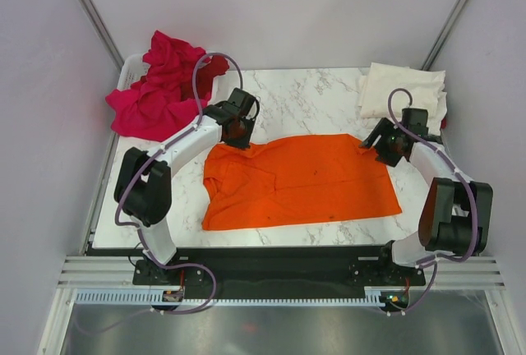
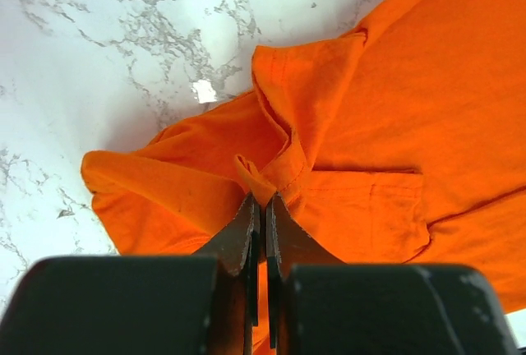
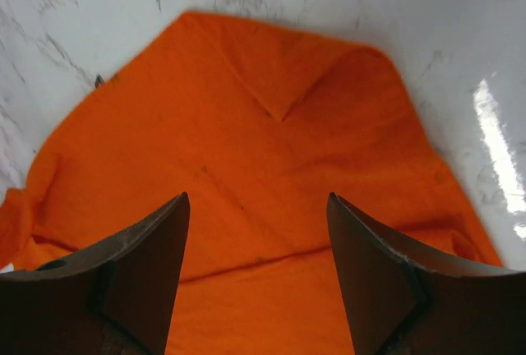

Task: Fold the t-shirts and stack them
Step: Fold the tshirt

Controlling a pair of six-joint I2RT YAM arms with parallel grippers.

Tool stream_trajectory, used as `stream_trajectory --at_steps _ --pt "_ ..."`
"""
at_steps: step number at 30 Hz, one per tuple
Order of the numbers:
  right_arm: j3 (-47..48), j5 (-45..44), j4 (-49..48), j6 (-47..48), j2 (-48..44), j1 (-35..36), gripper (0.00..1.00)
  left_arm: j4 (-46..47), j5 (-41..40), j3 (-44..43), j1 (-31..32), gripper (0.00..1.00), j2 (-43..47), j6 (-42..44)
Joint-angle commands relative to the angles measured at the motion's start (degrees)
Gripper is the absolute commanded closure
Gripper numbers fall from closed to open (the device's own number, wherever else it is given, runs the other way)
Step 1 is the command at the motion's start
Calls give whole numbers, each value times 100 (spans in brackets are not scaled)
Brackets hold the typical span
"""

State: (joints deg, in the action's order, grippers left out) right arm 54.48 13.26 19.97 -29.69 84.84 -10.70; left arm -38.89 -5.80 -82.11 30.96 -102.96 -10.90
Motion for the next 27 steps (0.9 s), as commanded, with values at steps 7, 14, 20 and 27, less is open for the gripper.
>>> stream_trajectory --at_steps 7,14,20,27 --pt "-210 266 -634 16 489 340 28 84 -273 10 -204 98 355 0" --pt "71 -60 -766 25 964 349 34 84 -193 2 -204 98 347 0" --pt "318 -183 -880 -1 1360 349 40 84 -158 10 -204 98 320 0" --pt "555 -385 -898 16 1571 340 43 84 -123 2 -204 98 303 -9"
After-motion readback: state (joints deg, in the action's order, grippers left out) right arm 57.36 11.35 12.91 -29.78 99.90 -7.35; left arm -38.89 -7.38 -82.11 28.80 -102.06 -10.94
